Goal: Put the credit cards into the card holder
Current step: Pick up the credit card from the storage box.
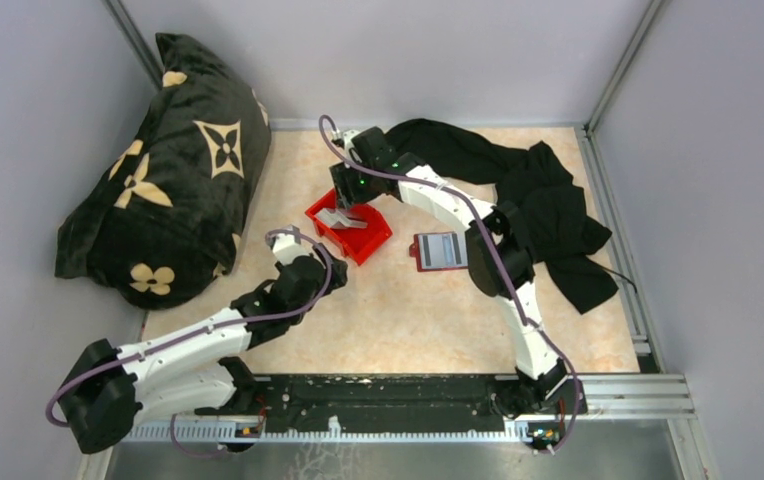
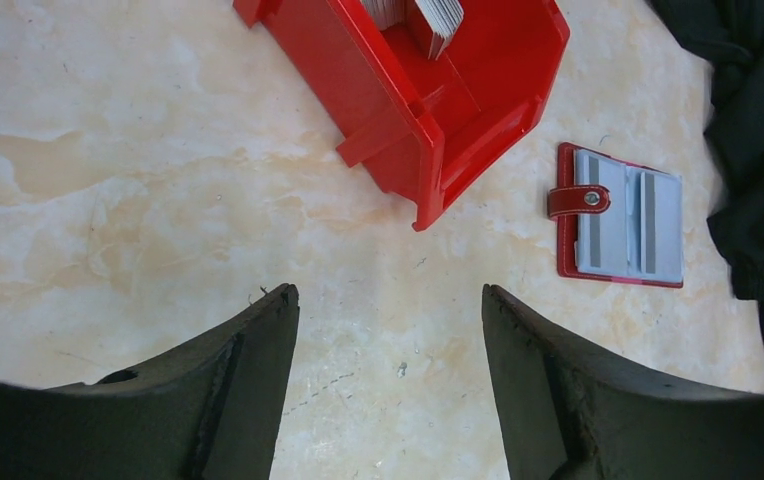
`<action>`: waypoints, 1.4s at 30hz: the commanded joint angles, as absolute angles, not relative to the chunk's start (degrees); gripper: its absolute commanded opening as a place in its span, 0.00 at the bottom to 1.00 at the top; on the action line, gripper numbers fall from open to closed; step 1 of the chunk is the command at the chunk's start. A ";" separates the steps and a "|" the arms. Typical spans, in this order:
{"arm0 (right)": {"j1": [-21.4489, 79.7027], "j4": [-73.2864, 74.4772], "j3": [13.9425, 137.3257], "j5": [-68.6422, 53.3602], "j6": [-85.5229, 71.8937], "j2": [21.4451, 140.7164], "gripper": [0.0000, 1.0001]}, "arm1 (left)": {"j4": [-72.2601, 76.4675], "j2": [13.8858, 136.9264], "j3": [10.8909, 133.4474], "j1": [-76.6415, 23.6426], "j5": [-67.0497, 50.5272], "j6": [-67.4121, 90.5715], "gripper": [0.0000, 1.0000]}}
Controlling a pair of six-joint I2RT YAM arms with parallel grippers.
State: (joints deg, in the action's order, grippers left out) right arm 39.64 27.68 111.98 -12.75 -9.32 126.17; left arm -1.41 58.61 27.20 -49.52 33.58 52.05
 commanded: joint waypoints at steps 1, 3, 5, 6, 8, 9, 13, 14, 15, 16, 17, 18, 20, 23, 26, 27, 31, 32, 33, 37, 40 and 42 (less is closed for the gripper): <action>40.09 28.67 117.16 -14.69 -8.68 128.54 0.51 | -2.19 57.09 26.36 -49.75 36.04 52.92 0.74; 40.09 29.08 118.02 -15.21 -8.85 129.51 0.52 | -2.17 57.04 26.28 -49.69 36.16 52.77 0.75; 40.08 29.03 118.20 -15.55 -9.04 130.03 0.52 | -2.24 57.22 26.30 -49.65 36.25 52.63 0.76; 40.08 28.96 118.21 -15.96 -9.17 130.34 0.52 | -2.27 57.22 26.24 -49.58 36.30 52.64 0.76; 39.89 28.84 118.29 -17.01 -9.65 130.83 0.52 | -2.44 57.19 26.04 -49.39 36.59 52.62 0.76; 39.70 28.76 118.19 -17.59 -10.01 130.99 0.52 | -2.46 57.14 25.83 -49.33 36.72 52.67 0.77; 38.82 27.42 116.90 -20.33 -11.64 131.12 0.52 | -2.50 57.13 25.19 -48.55 36.83 53.16 0.77; 38.57 27.30 116.75 -20.97 -11.83 131.28 0.52 | -2.47 57.13 25.03 -48.36 36.78 53.08 0.77; 38.45 27.33 116.66 -21.67 -12.00 131.45 0.52 | -2.40 57.17 25.04 -48.19 36.72 53.06 0.77; 38.31 27.40 116.63 -22.19 -12.23 131.62 0.52 | -2.33 57.28 25.04 -47.97 36.58 53.07 0.77; 38.12 27.46 116.51 -22.60 -12.30 131.70 0.52 | -2.25 57.42 25.08 -47.79 36.50 52.94 0.77; 38.04 27.43 116.23 -22.86 -12.49 131.74 0.52 | -2.12 57.54 25.16 -47.61 36.41 52.76 0.76; 37.78 27.51 115.75 -23.34 -12.64 131.79 0.52 | -2.03 58.02 25.40 -47.18 36.18 52.46 0.76; 37.38 27.66 114.88 -23.81 -12.83 131.73 0.52 | -1.93 58.56 25.67 -46.79 36.11 52.36 0.76; 37.19 27.43 113.91 -24.31 -13.07 131.75 0.52 | -1.72 59.29 25.77 -46.28 35.78 52.28 0.76; 37.10 27.22 113.58 -24.30 -13.09 131.78 0.52 | -1.68 59.51 25.86 -46.12 35.71 52.25 0.76; 37.02 27.23 113.12 -24.43 -13.18 132.20 0.52 | -1.50 59.94 25.70 -45.67 35.28 52.36 0.76; 36.95 27.28 113.07 -24.55 -13.18 132.36 0.52 | -1.48 59.94 25.67 -45.58 35.17 52.46 0.76; 36.94 27.29 113.02 -24.61 -13.18 132.45 0.52 | -1.45 59.95 25.62 -45.53 35.08 52.45 0.76; 36.94 27.13 112.65 -25.20 -13.49 132.72 0.51 | -1.32 60.05 25.53 -45.27 34.83 52.39 0.76; 36.83 26.83 112.21 -26.15 -13.92 132.67 0.44 | -1.00 60.20 25.49 -44.90 34.50 52.17 0.76; 36.87 26.50 111.79 -26.59 -14.25 132.54 0.41 | -0.73 60.37 25.49 -44.70 34.13 52.09 0.76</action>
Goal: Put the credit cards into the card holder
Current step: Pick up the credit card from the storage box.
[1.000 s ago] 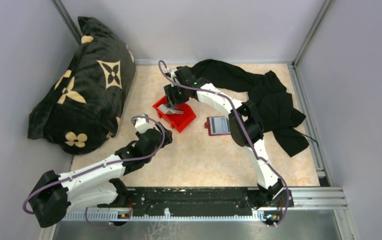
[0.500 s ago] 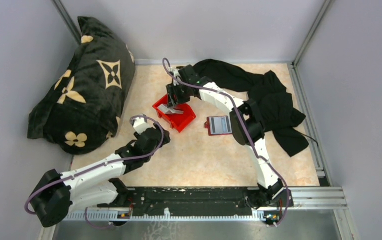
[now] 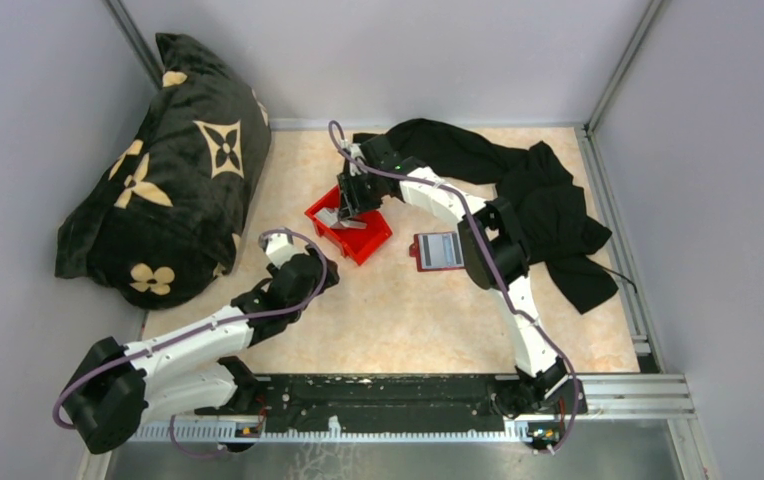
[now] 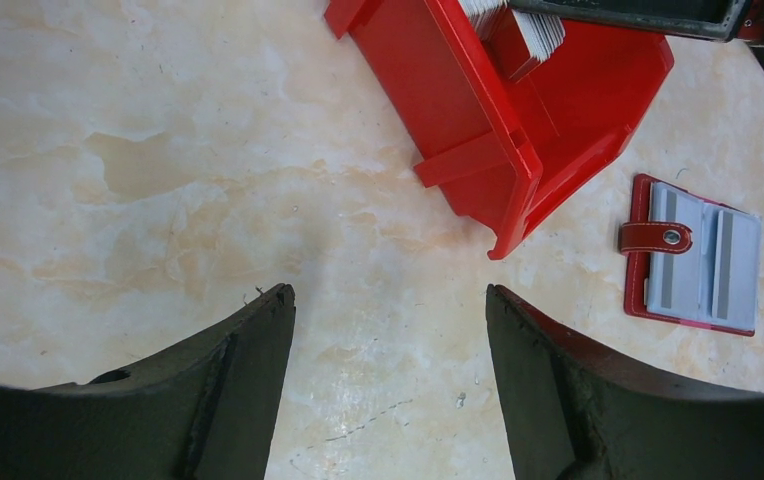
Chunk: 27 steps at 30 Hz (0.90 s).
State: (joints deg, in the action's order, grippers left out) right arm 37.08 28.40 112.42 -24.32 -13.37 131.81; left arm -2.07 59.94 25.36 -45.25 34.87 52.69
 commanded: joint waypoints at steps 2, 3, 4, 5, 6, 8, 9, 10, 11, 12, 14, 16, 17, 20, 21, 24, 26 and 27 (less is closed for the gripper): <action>36.84 25.88 111.23 -26.81 -14.47 132.22 0.38 | -0.41 60.59 25.41 -44.50 33.86 52.02 0.76; 36.84 25.72 111.00 -26.91 -14.58 132.00 0.37 | -0.22 60.76 25.45 -44.39 33.65 52.01 0.76; 36.84 25.52 110.74 -26.91 -14.73 131.70 0.37 | -0.04 60.88 25.45 -44.32 33.39 51.92 0.76; 36.83 25.29 110.60 -26.94 -14.83 131.52 0.37 | 0.00 61.05 25.41 -44.23 33.18 51.87 0.76; 36.85 25.23 110.50 -26.92 -14.93 131.25 0.36 | 0.19 61.22 25.52 -44.15 33.02 51.80 0.76; 36.90 25.25 110.56 -26.90 -15.09 130.93 0.36 | 0.41 61.49 25.51 -43.94 32.73 51.64 0.76; 36.90 25.29 110.57 -26.92 -15.18 130.69 0.36 | 0.63 61.60 25.54 -43.87 32.63 51.66 0.76; 36.95 25.24 110.58 -26.83 -15.20 130.50 0.36 | 0.76 61.65 25.51 -43.75 32.47 51.68 0.76; 36.92 25.28 110.61 -26.83 -15.28 130.37 0.36 | 0.84 61.69 25.49 -43.68 32.33 51.59 0.76; 36.91 25.30 110.65 -26.81 -15.36 130.25 0.35 | 0.95 61.70 25.51 -43.68 32.26 51.59 0.76; 37.01 25.25 110.65 -26.81 -15.46 130.01 0.35 | 1.00 61.78 25.56 -43.51 32.09 51.57 0.76; 37.03 25.18 110.71 -26.72 -15.62 129.77 0.34 | 1.05 61.87 25.51 -43.51 31.95 51.70 0.76; 37.08 25.15 110.75 -26.72 -15.64 129.67 0.34 | 1.08 61.92 25.49 -43.40 31.83 51.67 0.76; 37.09 25.29 110.98 -26.62 -15.86 129.23 0.34 | 1.19 61.97 25.52 -43.29 31.54 51.61 0.76; 37.09 25.40 111.17 -26.63 -15.86 129.12 0.33 | 1.22 62.01 25.54 -43.25 31.36 51.53 0.76; 37.10 25.88 111.82 -26.71 -15.91 128.98 0.33 | 1.51 62.05 25.55 -42.98 31.08 51.42 0.76; 37.11 26.04 111.95 -26.76 -15.91 128.71 0.33 | 1.69 62.12 25.50 -42.90 30.95 51.31 0.76; 37.09 26.03 111.97 -26.72 -15.91 128.56 0.33 | 1.75 62.18 25.50 -42.91 30.82 51.33 0.76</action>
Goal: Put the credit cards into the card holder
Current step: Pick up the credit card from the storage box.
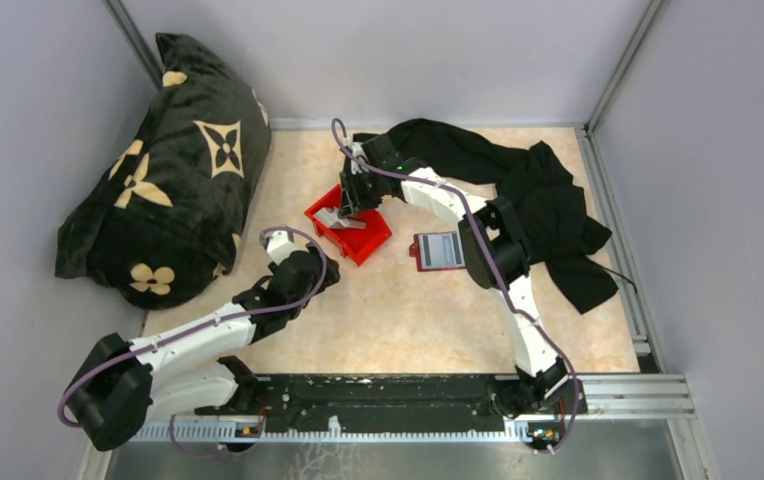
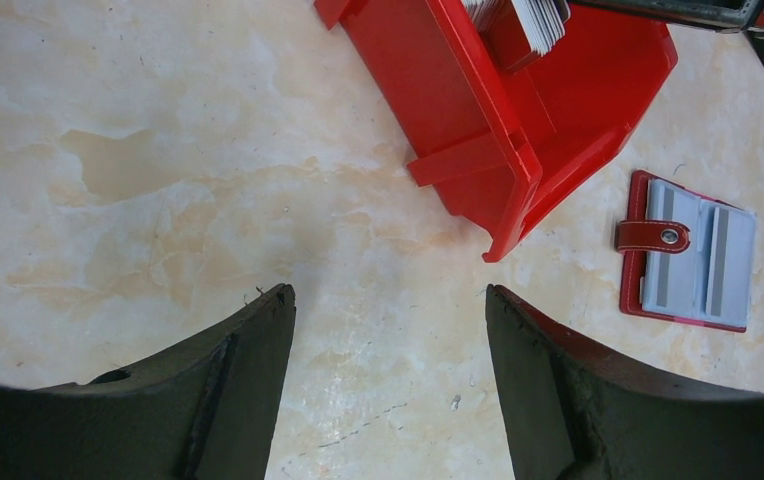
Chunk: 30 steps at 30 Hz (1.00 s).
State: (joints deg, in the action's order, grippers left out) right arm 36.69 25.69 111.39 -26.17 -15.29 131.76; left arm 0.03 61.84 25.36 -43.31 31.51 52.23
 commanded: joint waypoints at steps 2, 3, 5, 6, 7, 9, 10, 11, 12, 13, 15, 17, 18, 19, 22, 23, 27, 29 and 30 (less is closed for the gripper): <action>37.09 26.06 111.97 -26.74 -15.91 128.30 0.32 | 1.90 62.24 25.51 -42.76 30.68 51.23 0.76; 37.09 26.05 111.88 -26.70 -15.94 128.12 0.32 | 1.97 62.29 25.54 -42.72 30.63 51.24 0.76; 37.09 26.16 111.88 -26.72 -15.99 127.81 0.32 | 2.04 62.37 25.55 -42.67 30.45 51.24 0.76; 37.10 26.19 111.86 -26.74 -16.00 127.63 0.31 | 2.14 62.32 25.54 -42.64 30.37 51.20 0.76; 37.16 26.23 111.81 -26.72 -15.95 127.50 0.31 | 2.16 62.37 25.51 -42.63 30.28 51.23 0.76; 37.09 26.28 111.75 -26.67 -15.91 127.13 0.31 | 2.22 62.49 25.58 -42.55 30.17 51.18 0.76; 37.09 26.28 111.71 -26.65 -15.86 126.97 0.31 | 2.20 62.53 25.60 -42.54 30.15 51.23 0.76; 37.11 26.28 111.64 -26.55 -15.90 126.80 0.31 | 2.21 62.58 25.58 -42.54 30.15 51.22 0.76; 37.14 26.32 111.56 -26.51 -15.91 126.66 0.31 | 2.23 62.58 25.71 -42.54 30.10 51.22 0.76; 37.13 26.30 111.46 -26.44 -15.83 126.45 0.30 | 2.20 62.58 25.68 -42.54 30.14 51.19 0.76; 37.09 26.20 111.23 -26.33 -15.78 125.98 0.30 | 2.27 62.64 25.75 -42.47 30.15 51.24 0.76; 37.01 26.17 110.95 -26.12 -15.75 125.58 0.30 | 2.22 62.74 25.82 -42.45 30.07 51.23 0.76; 37.00 26.19 110.86 -26.06 -15.74 125.33 0.30 | 2.27 62.82 25.80 -42.45 30.06 51.22 0.76; 36.95 26.13 110.73 -26.02 -15.73 125.20 0.30 | 2.24 62.91 25.74 -42.45 29.98 51.24 0.76; 36.77 26.05 110.27 -25.93 -15.64 124.62 0.30 | 2.34 63.01 25.85 -42.45 29.75 51.32 0.76; 36.66 26.03 110.16 -26.00 -15.64 124.51 0.30 | 2.29 63.09 25.93 -42.45 29.72 51.34 0.76; 36.50 25.80 109.45 -25.91 -15.56 124.10 0.29 | 2.29 63.43 26.14 -42.45 29.53 51.41 0.76; 36.33 25.31 108.62 -25.56 -15.60 123.66 0.29 | 2.23 63.45 26.20 -42.45 29.53 51.41 0.76; 36.19 25.02 108.22 -25.44 -15.64 123.44 0.29 | 2.20 63.46 26.12 -42.45 29.49 51.40 0.76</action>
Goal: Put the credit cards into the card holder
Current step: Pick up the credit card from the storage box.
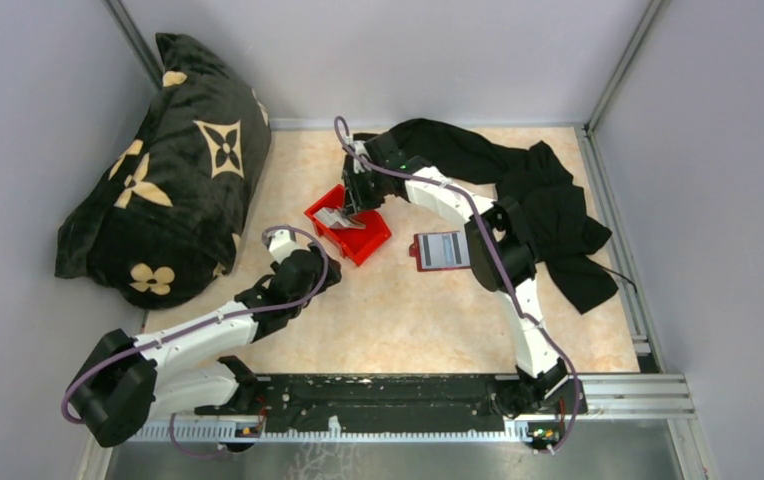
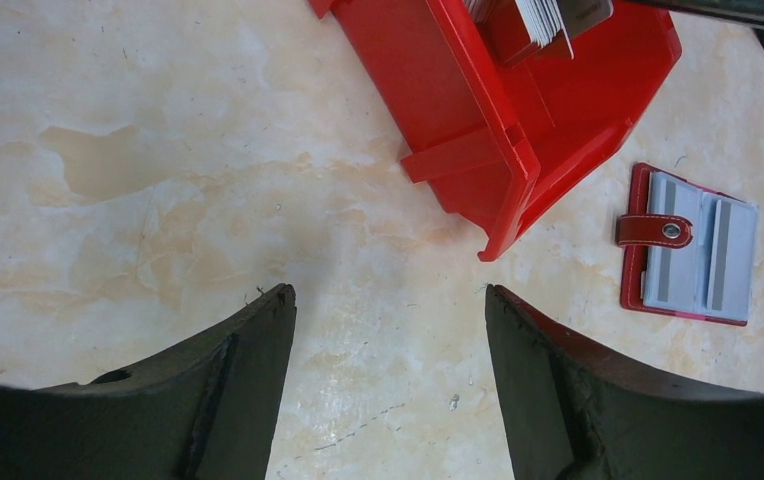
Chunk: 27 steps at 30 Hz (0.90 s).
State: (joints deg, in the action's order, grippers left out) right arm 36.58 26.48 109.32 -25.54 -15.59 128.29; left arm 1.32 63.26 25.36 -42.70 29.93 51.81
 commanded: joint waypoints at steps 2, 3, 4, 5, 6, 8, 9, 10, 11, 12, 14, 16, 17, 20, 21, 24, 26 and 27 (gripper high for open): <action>35.96 24.76 107.42 -24.85 -15.60 122.83 0.27 | 2.25 63.41 26.17 -42.45 29.53 51.49 0.76; 35.95 25.01 107.25 -23.89 -15.19 122.67 0.27 | 2.28 63.53 26.23 -42.45 29.53 51.46 0.76; 35.95 25.38 107.23 -22.65 -14.64 122.43 0.25 | 2.28 63.61 26.20 -42.45 29.52 51.45 0.76; 35.99 25.65 107.16 -21.82 -14.22 122.09 0.23 | 2.38 63.67 26.25 -42.45 29.53 51.41 0.76; 35.97 25.60 106.91 -20.76 -13.64 121.71 0.21 | 2.52 63.78 26.37 -42.45 29.48 51.40 0.76; 36.10 25.48 106.20 -18.30 -12.69 120.64 0.19 | 2.70 64.12 26.52 -42.45 29.40 51.45 0.76; 36.12 25.27 105.88 -17.79 -12.44 120.25 0.18 | 2.83 64.34 26.61 -42.45 29.30 51.39 0.76; 36.14 25.16 105.65 -17.29 -12.21 119.88 0.18 | 2.84 64.57 26.78 -42.45 29.23 51.39 0.76; 36.12 25.18 105.54 -16.34 -11.95 119.52 0.17 | 2.84 64.71 26.80 -42.45 29.19 51.39 0.76; 36.12 25.08 105.46 -16.15 -11.80 119.19 0.17 | 2.83 64.81 26.93 -42.45 29.10 51.40 0.76; 36.13 25.23 105.61 -15.73 -11.53 119.17 0.16 | 2.84 64.94 27.13 -42.45 29.09 51.29 0.76; 36.20 25.59 105.79 -14.98 -10.96 119.31 0.15 | 2.76 64.96 27.28 -42.45 29.24 51.15 0.76; 36.21 25.68 105.71 -14.43 -10.68 119.35 0.14 | 2.71 64.90 27.25 -42.43 29.29 51.08 0.76; 36.77 26.41 105.80 -12.24 -9.35 119.51 0.09 | 2.67 64.86 27.29 -42.45 29.52 51.06 0.76; 37.08 26.71 105.93 -11.47 -8.82 119.69 0.08 | 2.76 64.89 27.25 -42.45 29.53 51.04 0.76; 37.77 27.99 106.49 -9.91 -7.40 120.31 0.07 | 2.92 65.40 27.42 -42.45 29.51 51.02 0.76; 37.92 27.88 105.89 -10.01 -7.07 120.01 0.10 | 2.95 65.69 27.55 -42.45 29.40 51.13 0.76; 37.97 27.24 105.08 -10.73 -7.04 119.38 0.13 | 2.96 65.72 27.45 -42.45 29.36 51.23 0.76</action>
State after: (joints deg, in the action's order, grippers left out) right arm 37.01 28.01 105.38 -11.68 -9.06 122.91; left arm 1.74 65.08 25.61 -42.70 29.36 51.77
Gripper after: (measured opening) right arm 0.094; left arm 0.758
